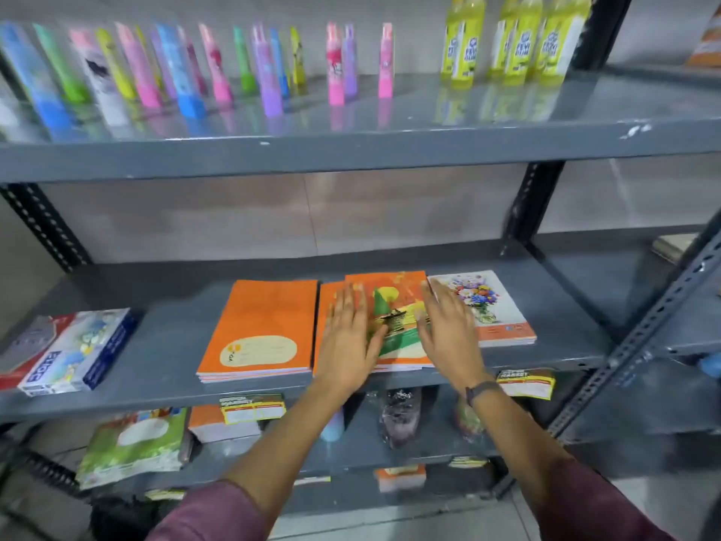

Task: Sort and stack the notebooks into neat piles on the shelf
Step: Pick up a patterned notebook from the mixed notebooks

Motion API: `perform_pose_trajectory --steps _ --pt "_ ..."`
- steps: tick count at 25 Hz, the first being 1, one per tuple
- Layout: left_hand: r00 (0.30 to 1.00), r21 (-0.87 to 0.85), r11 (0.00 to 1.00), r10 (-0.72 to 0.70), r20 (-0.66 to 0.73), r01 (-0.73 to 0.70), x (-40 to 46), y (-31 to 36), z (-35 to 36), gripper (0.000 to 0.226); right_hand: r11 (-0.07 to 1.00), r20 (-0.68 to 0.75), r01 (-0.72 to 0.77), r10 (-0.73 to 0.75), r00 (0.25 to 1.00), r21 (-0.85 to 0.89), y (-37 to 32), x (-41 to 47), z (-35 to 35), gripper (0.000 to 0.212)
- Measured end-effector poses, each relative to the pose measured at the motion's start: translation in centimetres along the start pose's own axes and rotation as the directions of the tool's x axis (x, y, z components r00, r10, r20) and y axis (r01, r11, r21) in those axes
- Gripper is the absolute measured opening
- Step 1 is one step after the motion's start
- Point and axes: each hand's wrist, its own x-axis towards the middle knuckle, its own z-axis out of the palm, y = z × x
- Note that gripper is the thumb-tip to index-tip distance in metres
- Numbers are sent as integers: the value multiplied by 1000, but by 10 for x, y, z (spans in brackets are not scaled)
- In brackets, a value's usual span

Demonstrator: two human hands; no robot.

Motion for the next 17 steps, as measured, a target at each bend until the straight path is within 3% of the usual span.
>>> perform_pose_trajectory --steps 2,4,7,9,10,12,13,15,17 --pt "961 -182 948 -235 148 260 12 1 19 67 986 212 -144 124 969 80 8 13 13 54" --pt "920 -214 899 -347 182 382 29 4 40 65 963 349 -221 157 924 152 18 29 25 51" --pt "883 -275 840 -456 111 469 50 17 61 55 932 348 -292 206 914 215 22 46 37 44" --pt "777 -515 655 -629 33 553 61 26 65 27 898 329 -369 283 901 238 19 51 40 40" --pt "688 -658 495 -724 49 568 66 28 63 10 877 327 -409 320 889 254 17 52 41 39" --pt "576 -832 225 -806 133 507 74 37 61 9 846 303 -453 370 878 281 22 54 41 39" --pt "565 -873 120 -802 195 472 79 43 60 9 835 277 -471 399 874 284 30 56 38 39" --pt "603 -908 -33 -737 305 418 92 60 62 36 806 199 -515 476 857 292 55 60 27 39" --pt "678 -903 -46 -645 353 427 106 82 72 48 781 101 -548 546 832 299 85 61 14 38"
